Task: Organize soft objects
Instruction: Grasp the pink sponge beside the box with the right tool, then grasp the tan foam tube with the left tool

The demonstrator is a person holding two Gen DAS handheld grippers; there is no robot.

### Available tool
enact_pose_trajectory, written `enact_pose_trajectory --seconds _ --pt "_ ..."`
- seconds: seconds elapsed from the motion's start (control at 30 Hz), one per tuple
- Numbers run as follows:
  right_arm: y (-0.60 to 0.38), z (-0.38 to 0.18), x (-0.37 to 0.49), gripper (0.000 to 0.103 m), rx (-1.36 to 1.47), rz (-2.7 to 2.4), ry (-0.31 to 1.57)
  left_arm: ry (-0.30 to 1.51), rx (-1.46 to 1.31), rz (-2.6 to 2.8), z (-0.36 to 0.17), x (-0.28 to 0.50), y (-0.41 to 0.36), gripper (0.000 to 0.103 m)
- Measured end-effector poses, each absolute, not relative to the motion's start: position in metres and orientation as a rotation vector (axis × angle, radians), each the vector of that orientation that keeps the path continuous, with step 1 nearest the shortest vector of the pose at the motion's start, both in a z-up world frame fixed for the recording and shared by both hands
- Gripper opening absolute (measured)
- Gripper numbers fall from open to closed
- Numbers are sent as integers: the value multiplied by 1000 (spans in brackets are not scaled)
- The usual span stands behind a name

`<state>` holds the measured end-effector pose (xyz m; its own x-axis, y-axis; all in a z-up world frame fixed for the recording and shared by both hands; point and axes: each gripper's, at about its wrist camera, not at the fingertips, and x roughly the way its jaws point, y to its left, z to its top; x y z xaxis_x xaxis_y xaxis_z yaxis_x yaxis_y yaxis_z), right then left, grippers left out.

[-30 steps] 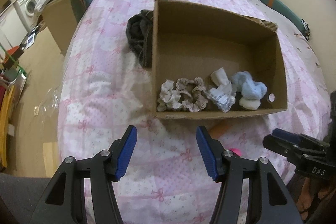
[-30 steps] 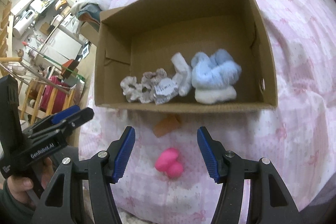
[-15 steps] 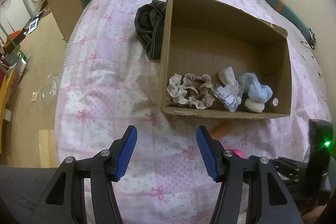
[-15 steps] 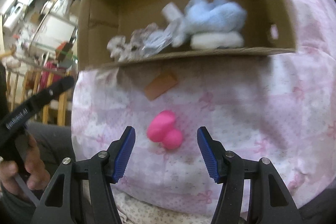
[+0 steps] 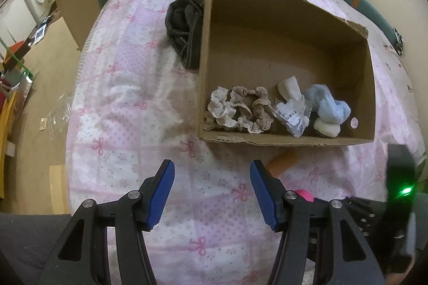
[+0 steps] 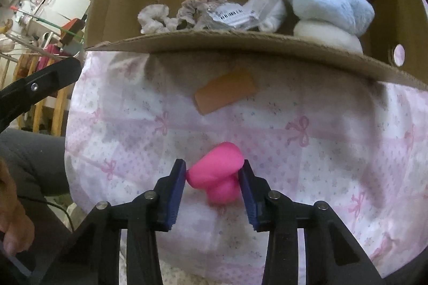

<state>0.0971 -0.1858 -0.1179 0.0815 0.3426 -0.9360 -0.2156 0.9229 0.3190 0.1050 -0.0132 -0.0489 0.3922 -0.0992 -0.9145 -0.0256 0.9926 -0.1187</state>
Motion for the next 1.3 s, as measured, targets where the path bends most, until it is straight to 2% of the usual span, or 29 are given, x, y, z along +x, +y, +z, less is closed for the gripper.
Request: enact_pose_trajectory --seconds 0.27,0.53,0.87,1.3 --pt "-225 -87 95 42 237 424 1343 1153 -46 -98 -57 107 -34 55" --pt "-271 -73 80 42 459 344 1336 1169 103 -200 -74 122 -79 55" --pt "-290 -70 86 42 543 327 1290 1261 259 -262 -107 150 -119 53" --pt "-301 -64 85 42 600 352 1263 1268 304 -198 -121 152 -147 52"
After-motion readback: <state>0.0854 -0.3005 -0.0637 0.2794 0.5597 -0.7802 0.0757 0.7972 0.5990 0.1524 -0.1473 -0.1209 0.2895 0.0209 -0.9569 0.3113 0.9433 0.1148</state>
